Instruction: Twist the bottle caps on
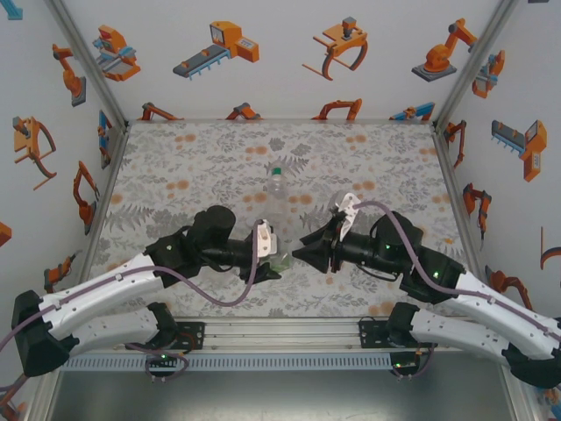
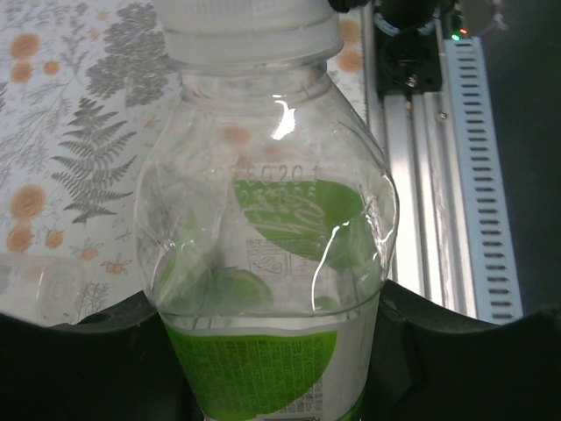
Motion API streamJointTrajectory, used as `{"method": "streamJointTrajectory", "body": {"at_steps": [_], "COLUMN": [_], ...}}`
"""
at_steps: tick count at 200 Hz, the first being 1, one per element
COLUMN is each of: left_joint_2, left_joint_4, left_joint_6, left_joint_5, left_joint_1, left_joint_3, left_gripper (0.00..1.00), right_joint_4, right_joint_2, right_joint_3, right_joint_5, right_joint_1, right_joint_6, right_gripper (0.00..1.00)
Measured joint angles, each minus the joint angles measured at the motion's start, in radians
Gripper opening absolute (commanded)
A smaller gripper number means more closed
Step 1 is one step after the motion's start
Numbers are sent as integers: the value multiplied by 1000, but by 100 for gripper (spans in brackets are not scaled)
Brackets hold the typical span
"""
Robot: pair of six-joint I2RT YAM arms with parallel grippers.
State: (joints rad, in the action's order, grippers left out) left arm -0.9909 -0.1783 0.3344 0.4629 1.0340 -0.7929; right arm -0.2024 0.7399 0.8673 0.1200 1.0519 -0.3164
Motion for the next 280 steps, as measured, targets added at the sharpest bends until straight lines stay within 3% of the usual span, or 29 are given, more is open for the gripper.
{"method": "streamJointTrajectory", "body": {"at_steps": [36,66,83,107,156,280], "left_joint_2": [-36,-45,-45,-47,-51,-69], "left_joint_4": [51,51,55,61,111,152], "left_joint_6": [-63,-85,-94,-100,-100,-113], "left_joint_5": [-89,-135,-154,-171,-165,-153], "left_joint_1": [-3,-6,-6,-6,7,7], "left_joint_3": [5,5,5,5,5,5], "left_gripper": [0,0,0,0,0,0], "right_joint_4": [-4,-19,-25,-25,-16,72], "right_joint_2": [40,85,98,101,113,122], "right_joint_3": [3,24,35,40,41,22], "right_joint_5": [-176,-244,-267,-283,-298,-262], "right_joint_1": [-1,-2,-2,-2,-6,-8], "right_joint_6": [-270,-383,-412,-429,-443,-412], "right_gripper": [0,0,22,41,59,61]}}
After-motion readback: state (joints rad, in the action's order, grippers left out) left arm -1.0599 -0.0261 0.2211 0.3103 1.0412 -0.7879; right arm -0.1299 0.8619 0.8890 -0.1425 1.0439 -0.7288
